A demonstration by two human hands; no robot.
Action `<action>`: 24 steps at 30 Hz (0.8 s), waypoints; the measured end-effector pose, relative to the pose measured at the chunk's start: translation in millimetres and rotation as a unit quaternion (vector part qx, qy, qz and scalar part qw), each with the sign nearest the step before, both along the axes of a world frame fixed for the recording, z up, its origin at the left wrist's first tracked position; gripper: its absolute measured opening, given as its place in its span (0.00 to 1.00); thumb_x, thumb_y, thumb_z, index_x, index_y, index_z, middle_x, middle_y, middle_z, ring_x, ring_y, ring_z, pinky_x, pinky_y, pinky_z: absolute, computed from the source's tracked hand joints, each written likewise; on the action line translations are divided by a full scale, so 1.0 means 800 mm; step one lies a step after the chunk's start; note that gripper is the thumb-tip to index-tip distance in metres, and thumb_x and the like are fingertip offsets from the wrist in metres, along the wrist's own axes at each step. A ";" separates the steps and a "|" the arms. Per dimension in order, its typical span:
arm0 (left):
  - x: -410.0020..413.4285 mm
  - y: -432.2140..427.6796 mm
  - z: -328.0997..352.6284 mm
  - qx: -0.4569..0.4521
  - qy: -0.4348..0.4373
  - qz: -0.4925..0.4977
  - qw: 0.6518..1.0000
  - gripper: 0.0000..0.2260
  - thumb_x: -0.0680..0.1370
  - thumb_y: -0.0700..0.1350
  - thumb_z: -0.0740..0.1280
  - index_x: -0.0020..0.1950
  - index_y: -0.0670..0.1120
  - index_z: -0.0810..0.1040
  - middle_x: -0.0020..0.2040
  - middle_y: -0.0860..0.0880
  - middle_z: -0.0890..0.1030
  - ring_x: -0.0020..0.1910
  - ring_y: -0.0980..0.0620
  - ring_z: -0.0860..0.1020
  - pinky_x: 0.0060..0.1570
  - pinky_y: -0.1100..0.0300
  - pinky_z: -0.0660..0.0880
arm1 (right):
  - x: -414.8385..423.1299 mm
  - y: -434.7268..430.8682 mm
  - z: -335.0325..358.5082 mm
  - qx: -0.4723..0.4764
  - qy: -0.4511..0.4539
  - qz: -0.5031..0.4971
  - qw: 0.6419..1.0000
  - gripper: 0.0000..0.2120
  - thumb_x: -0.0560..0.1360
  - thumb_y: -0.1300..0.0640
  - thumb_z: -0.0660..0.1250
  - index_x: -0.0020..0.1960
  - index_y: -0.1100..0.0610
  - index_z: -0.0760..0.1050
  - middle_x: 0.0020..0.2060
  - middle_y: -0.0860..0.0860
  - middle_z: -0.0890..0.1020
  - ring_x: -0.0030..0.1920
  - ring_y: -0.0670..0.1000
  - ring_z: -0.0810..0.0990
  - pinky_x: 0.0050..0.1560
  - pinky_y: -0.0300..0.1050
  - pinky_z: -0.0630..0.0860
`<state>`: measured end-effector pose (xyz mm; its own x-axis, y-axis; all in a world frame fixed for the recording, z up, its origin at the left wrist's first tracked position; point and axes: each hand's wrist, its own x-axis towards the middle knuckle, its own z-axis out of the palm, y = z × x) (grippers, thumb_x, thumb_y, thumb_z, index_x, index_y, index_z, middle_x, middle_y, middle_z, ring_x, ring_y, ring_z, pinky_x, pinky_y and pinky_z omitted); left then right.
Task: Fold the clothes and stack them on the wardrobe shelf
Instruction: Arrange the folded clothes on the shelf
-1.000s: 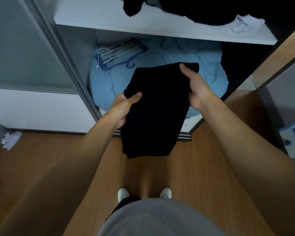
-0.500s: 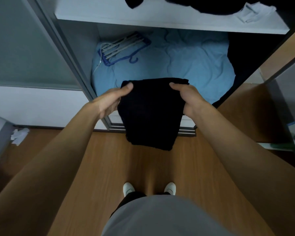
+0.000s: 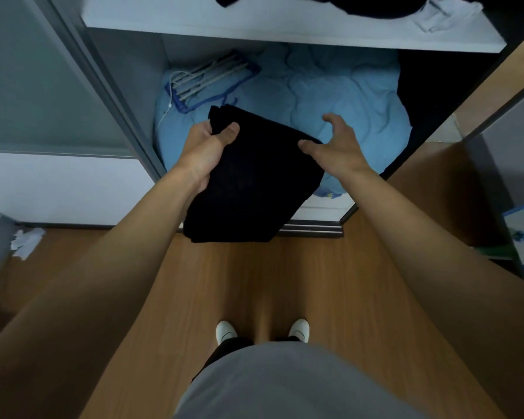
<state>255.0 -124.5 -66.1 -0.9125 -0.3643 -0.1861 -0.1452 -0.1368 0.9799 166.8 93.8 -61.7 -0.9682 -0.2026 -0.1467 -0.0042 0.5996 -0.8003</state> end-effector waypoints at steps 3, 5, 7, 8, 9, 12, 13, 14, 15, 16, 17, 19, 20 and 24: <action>-0.001 0.000 0.008 -0.018 -0.004 -0.014 1.000 0.07 0.80 0.46 0.69 0.43 0.48 0.84 0.43 0.47 0.87 0.43 0.49 0.86 0.40 0.60 0.80 | -0.004 -0.013 0.021 0.084 0.058 0.172 0.980 0.43 0.67 0.35 0.73 0.76 0.48 0.62 0.75 0.50 0.65 0.73 0.50 0.65 0.69 0.40 0.62; -0.002 0.002 0.016 -0.022 -0.001 -0.028 0.999 0.08 0.79 0.46 0.69 0.43 0.49 0.85 0.43 0.46 0.87 0.44 0.48 0.86 0.40 0.60 0.80 | 0.003 -0.033 0.034 0.126 0.027 0.303 0.944 0.50 0.61 0.30 0.74 0.77 0.44 0.58 0.73 0.46 0.69 0.69 0.47 0.69 0.66 0.41 0.65; -0.004 0.000 0.025 -0.024 -0.001 -0.039 0.999 0.10 0.79 0.47 0.69 0.39 0.50 0.86 0.43 0.46 0.87 0.44 0.48 0.86 0.40 0.60 0.80 | 0.008 -0.051 0.041 0.175 0.039 0.362 0.915 0.51 0.59 0.31 0.75 0.76 0.44 0.57 0.69 0.44 0.71 0.65 0.45 0.72 0.65 0.44 0.69; -0.005 -0.002 0.030 -0.021 -0.002 -0.041 0.999 0.10 0.78 0.47 0.70 0.38 0.50 0.86 0.43 0.46 0.87 0.45 0.48 0.86 0.42 0.59 0.80 | 0.007 -0.058 0.044 0.186 0.053 0.363 0.912 0.47 0.60 0.33 0.76 0.73 0.45 0.60 0.65 0.44 0.73 0.62 0.45 0.73 0.63 0.44 0.71; -0.006 -0.005 0.033 -0.011 -0.002 -0.038 0.999 0.10 0.78 0.48 0.70 0.37 0.50 0.86 0.43 0.45 0.87 0.45 0.47 0.86 0.43 0.58 0.80 | 0.004 -0.064 0.047 0.186 0.068 0.359 0.912 0.40 0.62 0.36 0.77 0.68 0.46 0.65 0.61 0.44 0.76 0.58 0.45 0.75 0.60 0.44 0.72; -0.004 -0.012 0.036 0.021 0.001 -0.023 1.000 0.08 0.77 0.48 0.72 0.40 0.48 0.85 0.42 0.45 0.87 0.44 0.47 0.86 0.42 0.58 0.80 | -0.008 -0.077 0.054 0.161 0.052 0.376 0.911 0.14 0.69 0.48 0.77 0.45 0.50 0.73 0.41 0.45 0.79 0.41 0.40 0.78 0.41 0.35 0.72; -0.003 -0.015 0.035 0.017 0.002 -0.025 1.000 0.07 0.77 0.49 0.72 0.41 0.48 0.84 0.41 0.46 0.87 0.43 0.48 0.86 0.41 0.59 0.80 | -0.010 -0.081 0.056 0.147 0.032 0.381 0.912 0.12 0.70 0.50 0.76 0.40 0.50 0.73 0.35 0.44 0.78 0.34 0.38 0.77 0.35 0.32 0.70; -0.002 -0.021 0.034 -0.006 0.002 -0.030 1.000 0.07 0.77 0.50 0.72 0.42 0.49 0.83 0.41 0.48 0.87 0.43 0.50 0.86 0.41 0.60 0.80 | -0.012 -0.084 0.057 0.134 0.018 0.381 0.914 0.13 0.71 0.52 0.76 0.35 0.51 0.72 0.31 0.43 0.77 0.29 0.38 0.75 0.30 0.30 0.67; -0.001 -0.030 0.033 -0.046 -0.003 -0.029 0.999 0.07 0.77 0.52 0.72 0.45 0.49 0.82 0.42 0.50 0.86 0.43 0.52 0.85 0.42 0.61 0.79 | -0.013 -0.088 0.057 0.124 0.008 0.377 0.918 0.16 0.71 0.53 0.76 0.33 0.52 0.70 0.27 0.42 0.75 0.26 0.38 0.73 0.27 0.30 0.66; 0.001 -0.042 0.032 -0.101 -0.008 -0.009 0.995 0.07 0.77 0.52 0.72 0.47 0.49 0.80 0.41 0.51 0.84 0.43 0.55 0.84 0.43 0.63 0.78 | -0.013 -0.090 0.055 0.117 -0.001 0.370 0.922 0.18 0.72 0.54 0.75 0.31 0.52 0.69 0.25 0.41 0.74 0.24 0.39 0.72 0.26 0.30 0.65; 0.006 -0.056 0.029 -0.153 -0.013 0.033 0.988 0.08 0.76 0.52 0.72 0.47 0.50 0.78 0.40 0.53 0.81 0.41 0.58 0.82 0.43 0.65 0.77 | -0.013 -0.092 0.052 0.110 -0.008 0.364 0.925 0.19 0.72 0.54 0.75 0.29 0.53 0.67 0.23 0.41 0.72 0.24 0.40 0.71 0.25 0.31 0.64; 0.024 -0.089 0.018 -0.213 -0.043 0.129 0.968 0.11 0.75 0.52 0.72 0.40 0.49 0.74 0.34 0.52 0.76 0.32 0.58 0.76 0.40 0.61 0.73 | -0.009 -0.097 0.046 0.111 -0.008 0.353 0.929 0.21 0.72 0.54 0.75 0.29 0.53 0.66 0.25 0.44 0.72 0.25 0.41 0.71 0.28 0.34 0.65; 0.036 -0.103 0.010 -0.201 -0.093 0.132 0.966 0.15 0.75 0.56 0.71 0.37 0.47 0.74 0.31 0.51 0.76 0.28 0.56 0.74 0.37 0.60 0.72 | -0.006 -0.101 0.043 0.128 0.004 0.346 0.930 0.21 0.72 0.52 0.75 0.30 0.53 0.65 0.27 0.46 0.72 0.27 0.42 0.71 0.30 0.37 0.66; 0.092 -0.125 -0.031 0.136 -0.349 -0.175 0.911 0.47 0.63 0.81 0.60 0.54 0.38 0.83 0.53 0.37 0.84 0.51 0.39 0.85 0.46 0.51 0.80 | 0.013 -0.129 0.048 0.252 0.129 0.325 0.902 0.21 0.71 0.44 0.73 0.33 0.54 0.66 0.32 0.48 0.73 0.33 0.49 0.73 0.33 0.44 0.64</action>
